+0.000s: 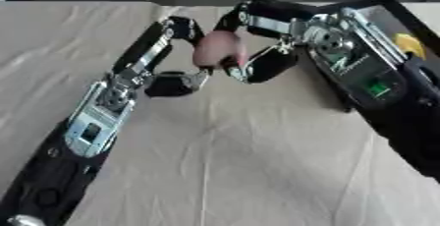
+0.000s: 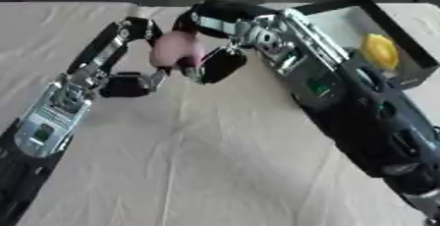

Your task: Pick up the objects with one hand, pass them to the other hand, and then place them into the box on the other side of the table.

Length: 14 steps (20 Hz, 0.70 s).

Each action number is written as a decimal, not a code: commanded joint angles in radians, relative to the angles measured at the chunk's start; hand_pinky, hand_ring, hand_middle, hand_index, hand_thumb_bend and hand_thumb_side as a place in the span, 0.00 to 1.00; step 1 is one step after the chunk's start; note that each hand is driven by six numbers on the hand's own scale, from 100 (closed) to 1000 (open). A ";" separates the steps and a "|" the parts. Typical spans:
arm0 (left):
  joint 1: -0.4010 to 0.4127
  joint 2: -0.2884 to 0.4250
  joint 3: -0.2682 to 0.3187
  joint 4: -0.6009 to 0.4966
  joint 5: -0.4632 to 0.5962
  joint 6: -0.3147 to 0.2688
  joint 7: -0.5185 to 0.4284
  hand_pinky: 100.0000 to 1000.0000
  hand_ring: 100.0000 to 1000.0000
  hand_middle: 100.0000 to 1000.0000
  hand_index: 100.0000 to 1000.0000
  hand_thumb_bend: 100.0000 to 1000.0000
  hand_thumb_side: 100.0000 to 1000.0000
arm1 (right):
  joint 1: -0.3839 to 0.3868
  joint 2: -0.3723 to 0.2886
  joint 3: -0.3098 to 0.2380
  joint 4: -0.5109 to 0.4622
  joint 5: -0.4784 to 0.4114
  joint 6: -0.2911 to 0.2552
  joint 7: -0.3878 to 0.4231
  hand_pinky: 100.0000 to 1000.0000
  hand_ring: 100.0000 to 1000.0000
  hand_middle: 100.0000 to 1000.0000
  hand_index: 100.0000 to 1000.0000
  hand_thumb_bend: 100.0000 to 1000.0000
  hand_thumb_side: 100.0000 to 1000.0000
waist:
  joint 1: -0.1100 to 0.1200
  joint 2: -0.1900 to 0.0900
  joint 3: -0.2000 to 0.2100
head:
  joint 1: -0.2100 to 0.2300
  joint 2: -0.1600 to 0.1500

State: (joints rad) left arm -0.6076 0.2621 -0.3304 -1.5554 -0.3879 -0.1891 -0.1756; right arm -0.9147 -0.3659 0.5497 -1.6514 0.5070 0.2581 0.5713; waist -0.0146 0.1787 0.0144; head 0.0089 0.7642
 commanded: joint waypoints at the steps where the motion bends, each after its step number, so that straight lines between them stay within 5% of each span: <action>1: -0.018 0.001 0.003 -0.028 0.000 -0.003 0.001 0.69 0.58 0.47 0.41 0.00 0.07 | -0.013 -0.009 -0.008 -0.003 -0.037 0.017 -0.040 0.89 0.75 0.46 0.65 0.00 0.06 | -0.010 -0.020 -0.001 | 0.003 0.006; 8: -0.018 0.001 0.002 -0.026 0.002 0.022 0.016 0.68 0.57 0.47 0.47 0.00 0.07 | -0.012 -0.016 0.001 -0.016 -0.066 0.036 -0.080 0.88 0.72 0.43 0.61 0.00 0.08 | -0.009 -0.022 -0.003 | 0.001 0.006; 14: -0.014 0.005 0.003 -0.018 -0.038 0.060 0.051 0.72 0.63 0.57 0.78 0.58 0.38 | -0.014 -0.024 -0.006 -0.030 -0.060 0.045 -0.081 0.88 0.72 0.42 0.60 0.00 0.07 | -0.007 -0.023 -0.006 | 0.002 0.006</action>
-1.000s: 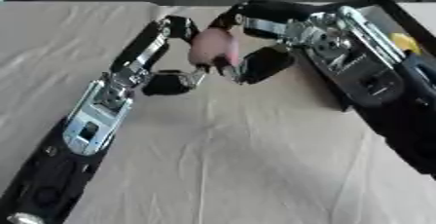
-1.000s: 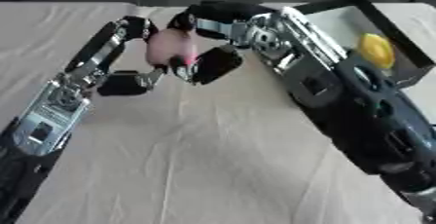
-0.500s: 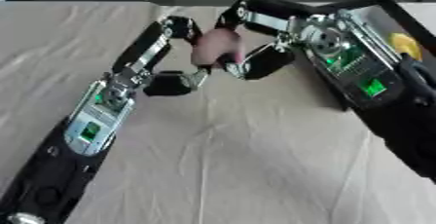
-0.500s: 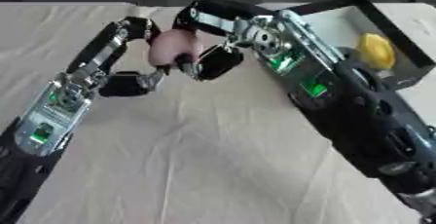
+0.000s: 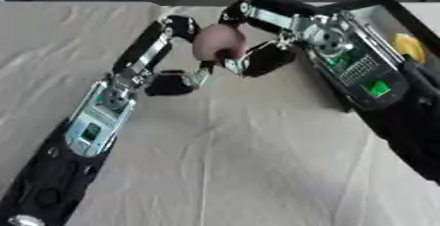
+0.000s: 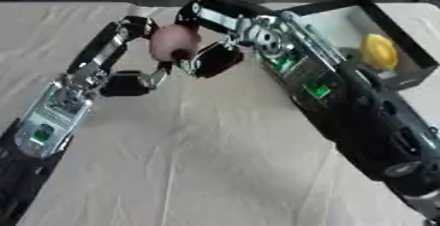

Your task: Pick up the objects with one hand, pass them to the other hand, and then place them into the box on the other side of the table.

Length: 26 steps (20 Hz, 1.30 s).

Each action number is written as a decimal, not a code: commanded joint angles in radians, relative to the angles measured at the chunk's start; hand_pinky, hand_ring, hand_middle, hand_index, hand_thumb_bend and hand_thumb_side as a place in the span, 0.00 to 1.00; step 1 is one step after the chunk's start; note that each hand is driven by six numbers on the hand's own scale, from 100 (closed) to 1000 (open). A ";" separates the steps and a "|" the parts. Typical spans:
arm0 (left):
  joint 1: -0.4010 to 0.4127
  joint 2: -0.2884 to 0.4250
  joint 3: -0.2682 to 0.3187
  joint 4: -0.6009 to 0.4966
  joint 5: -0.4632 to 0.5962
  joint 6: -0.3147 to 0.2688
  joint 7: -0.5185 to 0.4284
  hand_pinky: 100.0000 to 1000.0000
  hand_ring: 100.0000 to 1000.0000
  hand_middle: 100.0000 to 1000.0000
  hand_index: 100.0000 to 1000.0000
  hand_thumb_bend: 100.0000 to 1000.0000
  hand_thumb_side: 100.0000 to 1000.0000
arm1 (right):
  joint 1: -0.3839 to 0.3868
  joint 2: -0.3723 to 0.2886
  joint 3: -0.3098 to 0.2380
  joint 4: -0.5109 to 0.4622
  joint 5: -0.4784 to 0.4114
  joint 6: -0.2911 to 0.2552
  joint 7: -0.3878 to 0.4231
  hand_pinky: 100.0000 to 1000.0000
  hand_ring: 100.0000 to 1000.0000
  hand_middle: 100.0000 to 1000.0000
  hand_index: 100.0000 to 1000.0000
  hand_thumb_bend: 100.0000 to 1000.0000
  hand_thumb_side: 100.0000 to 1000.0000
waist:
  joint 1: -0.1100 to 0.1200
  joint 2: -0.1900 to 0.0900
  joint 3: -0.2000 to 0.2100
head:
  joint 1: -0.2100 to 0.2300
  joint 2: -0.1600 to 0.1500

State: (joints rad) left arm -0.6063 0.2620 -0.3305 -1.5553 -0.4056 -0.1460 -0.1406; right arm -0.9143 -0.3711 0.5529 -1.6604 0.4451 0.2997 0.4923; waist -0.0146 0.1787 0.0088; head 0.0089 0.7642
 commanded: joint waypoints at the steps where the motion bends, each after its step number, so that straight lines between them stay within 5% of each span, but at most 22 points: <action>1: -0.015 0.004 0.005 -0.014 -0.032 0.028 0.024 0.72 0.64 0.57 0.79 0.62 0.40 | -0.014 -0.020 -0.010 -0.024 0.002 0.005 -0.001 0.88 0.72 0.42 0.60 0.00 0.07 | -0.007 -0.023 -0.001 | 0.002 0.006; 13: -0.004 0.012 0.015 0.006 -0.060 0.123 0.102 0.71 0.63 0.56 0.78 0.66 0.46 | -0.014 -0.045 -0.046 -0.065 -0.018 0.023 -0.008 0.87 0.72 0.42 0.60 0.00 0.08 | -0.007 -0.029 -0.011 | 0.002 0.006; 26: 0.035 0.066 0.047 0.001 -0.059 0.142 0.130 0.71 0.63 0.55 0.76 0.61 0.46 | 0.060 -0.183 -0.194 -0.133 -0.186 0.118 -0.098 0.90 0.74 0.44 0.64 0.00 0.12 | -0.001 -0.034 -0.035 | -0.021 0.006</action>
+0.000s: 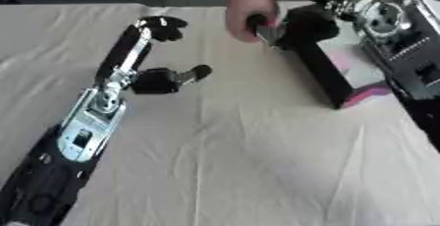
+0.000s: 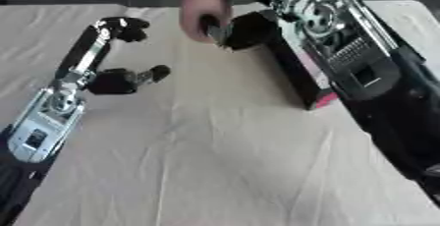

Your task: Pick up the objects with one hand, pass them to the other hand, and then place them into the box on the other side of the table.

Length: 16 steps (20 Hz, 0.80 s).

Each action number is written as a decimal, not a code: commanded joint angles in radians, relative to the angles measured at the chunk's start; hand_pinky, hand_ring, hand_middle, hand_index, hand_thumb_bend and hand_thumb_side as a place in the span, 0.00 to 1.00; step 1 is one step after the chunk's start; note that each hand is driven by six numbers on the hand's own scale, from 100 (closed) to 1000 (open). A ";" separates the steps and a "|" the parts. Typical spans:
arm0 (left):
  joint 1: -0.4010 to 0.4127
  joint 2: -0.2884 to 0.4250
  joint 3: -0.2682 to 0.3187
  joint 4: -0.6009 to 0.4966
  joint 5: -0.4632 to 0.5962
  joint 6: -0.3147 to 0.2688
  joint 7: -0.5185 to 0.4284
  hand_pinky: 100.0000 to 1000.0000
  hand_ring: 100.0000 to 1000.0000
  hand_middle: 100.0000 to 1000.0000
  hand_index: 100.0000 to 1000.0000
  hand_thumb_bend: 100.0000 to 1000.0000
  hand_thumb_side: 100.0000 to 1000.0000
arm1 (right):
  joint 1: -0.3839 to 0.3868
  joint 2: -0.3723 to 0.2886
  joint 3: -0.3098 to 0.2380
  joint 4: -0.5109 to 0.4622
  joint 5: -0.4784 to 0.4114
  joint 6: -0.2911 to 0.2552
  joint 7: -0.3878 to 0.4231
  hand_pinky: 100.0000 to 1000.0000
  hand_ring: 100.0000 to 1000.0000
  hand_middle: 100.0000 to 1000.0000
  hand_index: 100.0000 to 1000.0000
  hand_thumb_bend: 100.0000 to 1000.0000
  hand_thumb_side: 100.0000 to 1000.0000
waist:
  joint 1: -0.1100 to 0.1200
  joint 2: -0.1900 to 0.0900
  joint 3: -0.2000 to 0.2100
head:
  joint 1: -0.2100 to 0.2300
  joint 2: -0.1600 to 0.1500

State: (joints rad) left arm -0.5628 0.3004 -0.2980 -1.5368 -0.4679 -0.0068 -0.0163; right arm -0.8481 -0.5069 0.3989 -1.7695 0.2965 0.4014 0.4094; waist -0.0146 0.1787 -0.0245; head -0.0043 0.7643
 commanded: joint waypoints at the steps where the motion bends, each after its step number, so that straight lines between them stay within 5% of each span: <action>1: -0.007 0.030 0.016 -0.019 0.003 0.005 0.006 0.71 0.63 0.55 0.75 0.60 0.46 | 0.002 -0.058 -0.051 -0.025 -0.055 0.023 -0.022 0.90 0.74 0.44 0.64 0.00 0.13 | 0.000 -0.034 -0.003 | -0.011 0.006; 16: 0.011 0.056 0.037 -0.038 0.016 0.019 0.020 0.70 0.63 0.54 0.74 0.59 0.46 | 0.130 -0.194 -0.205 0.082 -0.185 0.058 -0.197 0.91 0.75 0.46 0.66 0.00 0.14 | 0.004 -0.032 -0.005 | -0.067 0.006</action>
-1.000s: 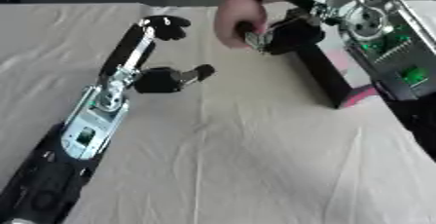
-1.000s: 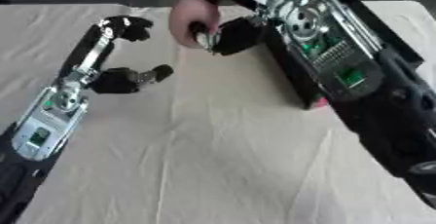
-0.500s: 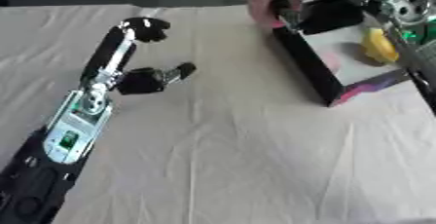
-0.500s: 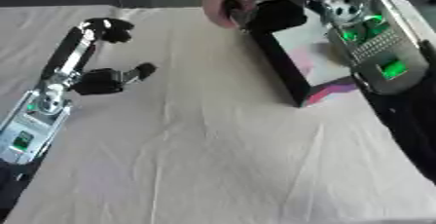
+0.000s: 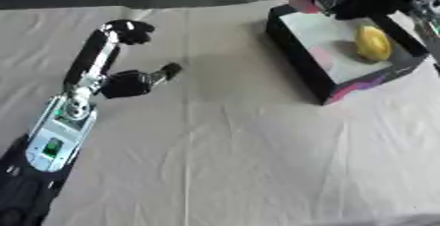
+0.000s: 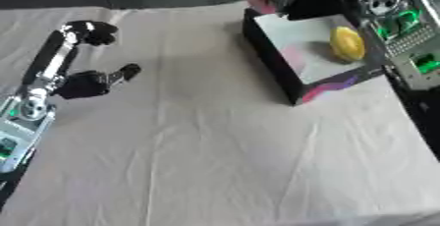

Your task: Pick up the objects with one hand, pass them to the other hand, and then place them into the box on the other side of the table.

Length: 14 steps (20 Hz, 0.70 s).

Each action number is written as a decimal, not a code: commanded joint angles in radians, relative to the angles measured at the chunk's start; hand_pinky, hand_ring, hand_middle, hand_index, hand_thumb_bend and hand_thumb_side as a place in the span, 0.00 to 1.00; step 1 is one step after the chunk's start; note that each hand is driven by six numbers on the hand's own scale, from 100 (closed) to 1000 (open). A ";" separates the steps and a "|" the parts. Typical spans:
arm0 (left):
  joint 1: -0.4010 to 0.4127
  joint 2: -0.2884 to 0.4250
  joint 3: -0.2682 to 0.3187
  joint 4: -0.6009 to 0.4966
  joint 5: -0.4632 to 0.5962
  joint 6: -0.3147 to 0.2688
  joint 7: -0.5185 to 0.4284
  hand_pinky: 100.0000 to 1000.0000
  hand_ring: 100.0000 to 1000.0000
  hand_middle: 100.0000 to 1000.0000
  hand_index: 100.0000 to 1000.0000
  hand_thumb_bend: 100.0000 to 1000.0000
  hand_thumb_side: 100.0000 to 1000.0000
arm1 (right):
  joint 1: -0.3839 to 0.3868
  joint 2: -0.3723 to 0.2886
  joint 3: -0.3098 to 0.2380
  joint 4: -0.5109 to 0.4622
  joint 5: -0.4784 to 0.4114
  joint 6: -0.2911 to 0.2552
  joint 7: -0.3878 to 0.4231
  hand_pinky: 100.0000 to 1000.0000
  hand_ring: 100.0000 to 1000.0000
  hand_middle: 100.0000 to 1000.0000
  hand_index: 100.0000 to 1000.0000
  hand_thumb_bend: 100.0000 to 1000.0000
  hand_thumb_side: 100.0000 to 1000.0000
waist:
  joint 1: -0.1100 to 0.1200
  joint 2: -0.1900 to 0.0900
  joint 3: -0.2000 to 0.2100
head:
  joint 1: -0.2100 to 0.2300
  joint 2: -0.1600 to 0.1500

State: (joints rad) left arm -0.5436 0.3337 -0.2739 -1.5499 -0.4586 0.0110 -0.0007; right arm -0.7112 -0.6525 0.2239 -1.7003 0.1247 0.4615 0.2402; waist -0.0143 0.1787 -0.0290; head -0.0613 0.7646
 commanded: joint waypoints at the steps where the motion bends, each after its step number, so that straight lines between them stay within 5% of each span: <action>1: -0.007 0.023 0.013 -0.026 0.007 0.001 0.005 0.70 0.63 0.54 0.74 0.59 0.46 | -0.001 -0.055 -0.035 0.023 -0.013 -0.004 -0.039 0.91 0.75 0.46 0.66 0.00 0.13 | 0.004 -0.031 0.000 | -0.015 0.005; 14: -0.007 0.017 0.013 -0.030 0.011 0.004 0.007 0.70 0.63 0.54 0.73 0.59 0.46 | 0.031 -0.051 -0.054 0.256 -0.003 -0.029 -0.163 0.92 0.76 0.48 0.69 0.00 0.13 | 0.008 -0.029 0.008 | -0.069 -0.021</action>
State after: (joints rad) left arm -0.5382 0.3337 -0.2718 -1.5570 -0.4500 0.0152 0.0035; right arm -0.6677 -0.6810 0.1863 -1.4545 0.1179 0.4380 0.0902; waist -0.0141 0.1787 -0.0213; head -0.1208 0.7592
